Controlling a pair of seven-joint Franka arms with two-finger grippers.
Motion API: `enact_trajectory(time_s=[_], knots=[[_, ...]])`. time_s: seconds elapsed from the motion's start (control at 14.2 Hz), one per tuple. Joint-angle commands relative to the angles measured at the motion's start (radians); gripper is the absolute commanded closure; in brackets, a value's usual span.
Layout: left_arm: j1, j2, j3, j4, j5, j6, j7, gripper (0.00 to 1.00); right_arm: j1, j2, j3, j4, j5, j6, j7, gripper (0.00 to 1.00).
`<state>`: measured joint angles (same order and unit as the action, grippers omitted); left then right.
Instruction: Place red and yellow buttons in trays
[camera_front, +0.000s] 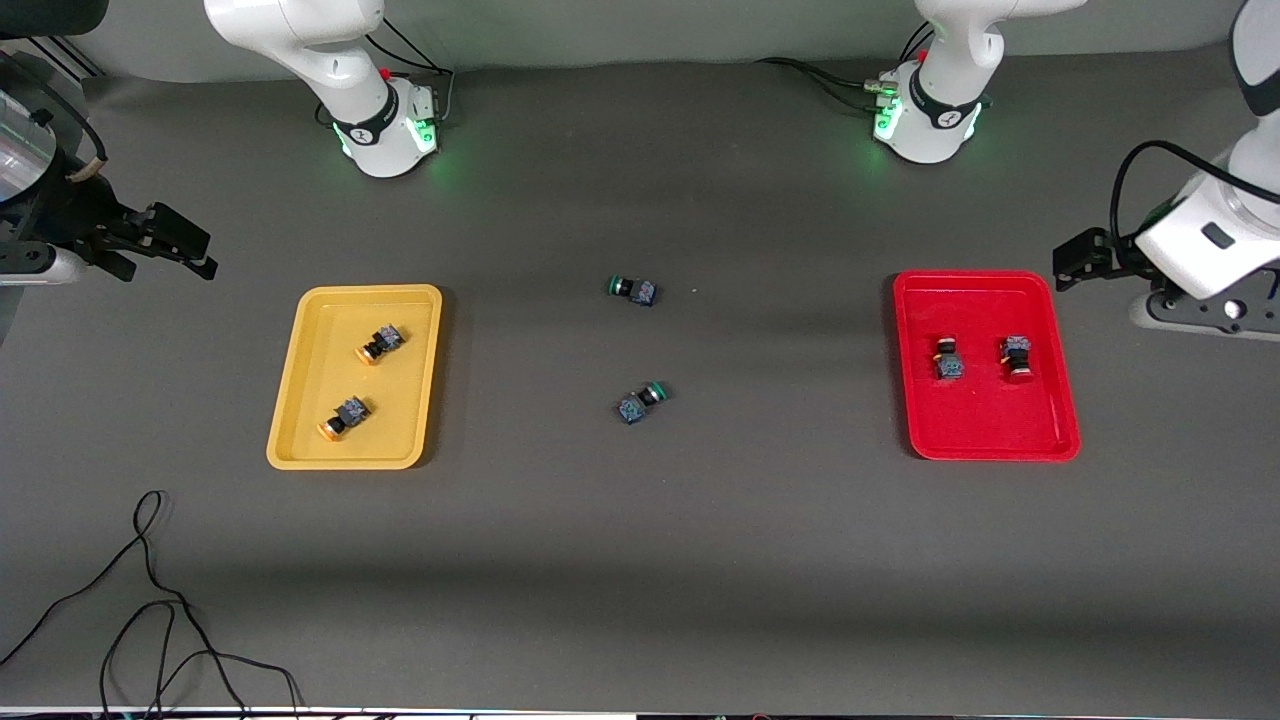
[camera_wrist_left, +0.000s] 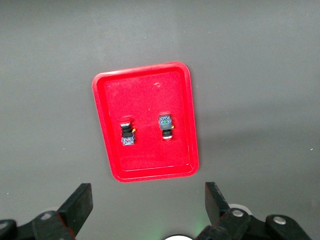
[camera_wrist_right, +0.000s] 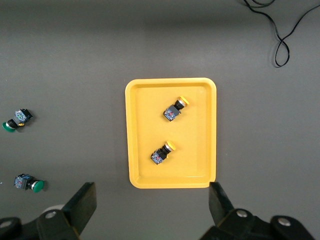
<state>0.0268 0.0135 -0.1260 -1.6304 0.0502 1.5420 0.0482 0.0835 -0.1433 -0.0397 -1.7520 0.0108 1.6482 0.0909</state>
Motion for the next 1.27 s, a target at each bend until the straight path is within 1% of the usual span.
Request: enact_trajectory(time_s=[0.0,0.56,0.92,1.2], knots=[[-0.030,-0.027,0.037,-0.042,-0.021,0.027,0.007,0.00,0.002,-0.002,-0.006,0.011,-0.002,0.004,-0.020,0.00],[-0.021,-0.021,0.034,-0.028,-0.038,0.012,0.012,0.00,0.002,0.005,-0.005,0.012,0.005,0.007,-0.020,0.00],[-0.021,-0.020,0.034,-0.028,-0.056,0.009,-0.001,0.00,0.002,0.037,-0.009,0.006,0.006,0.013,-0.025,0.00],[-0.021,-0.012,0.035,-0.019,-0.055,0.009,-0.005,0.00,0.002,0.068,-0.011,0.003,0.006,0.051,-0.025,0.00]])
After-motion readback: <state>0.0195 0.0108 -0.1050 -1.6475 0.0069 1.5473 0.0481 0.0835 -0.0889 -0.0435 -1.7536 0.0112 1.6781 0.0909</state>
